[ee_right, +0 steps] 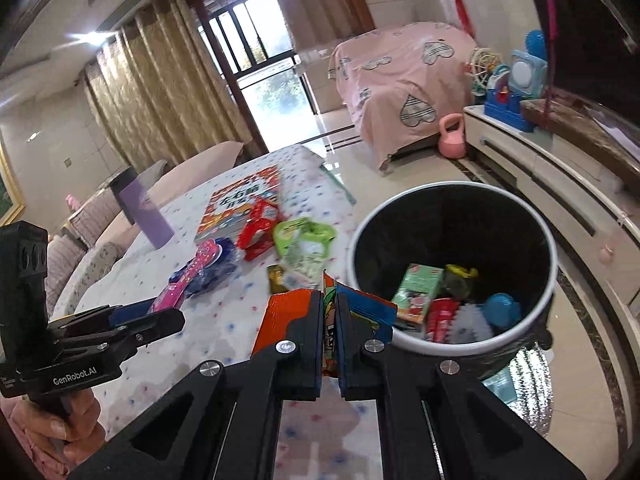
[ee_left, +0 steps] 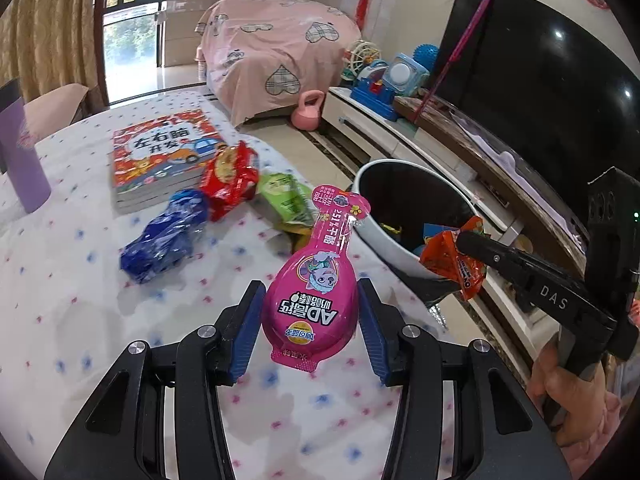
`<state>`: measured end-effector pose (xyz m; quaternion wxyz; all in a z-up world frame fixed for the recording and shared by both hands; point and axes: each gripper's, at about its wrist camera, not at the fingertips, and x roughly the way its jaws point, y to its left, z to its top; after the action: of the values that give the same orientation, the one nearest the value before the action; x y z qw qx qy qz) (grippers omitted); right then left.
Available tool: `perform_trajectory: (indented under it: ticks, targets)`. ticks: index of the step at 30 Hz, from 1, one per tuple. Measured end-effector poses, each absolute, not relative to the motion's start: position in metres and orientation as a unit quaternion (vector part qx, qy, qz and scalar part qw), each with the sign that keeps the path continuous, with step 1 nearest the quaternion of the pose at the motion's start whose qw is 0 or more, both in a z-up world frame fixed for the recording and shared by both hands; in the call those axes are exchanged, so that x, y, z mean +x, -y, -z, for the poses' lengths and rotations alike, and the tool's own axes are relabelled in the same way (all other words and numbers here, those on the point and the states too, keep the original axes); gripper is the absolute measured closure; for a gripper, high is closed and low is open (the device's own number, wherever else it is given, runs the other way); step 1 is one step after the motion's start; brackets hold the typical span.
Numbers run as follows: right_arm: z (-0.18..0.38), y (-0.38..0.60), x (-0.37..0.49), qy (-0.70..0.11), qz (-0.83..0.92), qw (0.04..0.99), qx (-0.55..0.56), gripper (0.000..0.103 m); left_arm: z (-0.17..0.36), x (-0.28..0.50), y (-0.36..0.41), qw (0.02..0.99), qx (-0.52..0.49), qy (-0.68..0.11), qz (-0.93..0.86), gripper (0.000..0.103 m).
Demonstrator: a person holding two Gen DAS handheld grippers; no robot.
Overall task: Collect trash
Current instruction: 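Carry the pink bottle and orange packet over the bin and release both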
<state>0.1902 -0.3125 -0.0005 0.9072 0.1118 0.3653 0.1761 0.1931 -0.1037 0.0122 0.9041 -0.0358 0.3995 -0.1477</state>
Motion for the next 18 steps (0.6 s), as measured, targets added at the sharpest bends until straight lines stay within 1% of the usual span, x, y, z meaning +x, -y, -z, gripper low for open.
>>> perform_trajectory:
  ticks: [18]
  targets:
    - [0.005, 0.374, 0.209, -0.361, -0.131, 0.913, 0.136, 0.098, -0.012, 0.220, 0.165, 0.895, 0.009, -0.407, 0.180, 0.057]
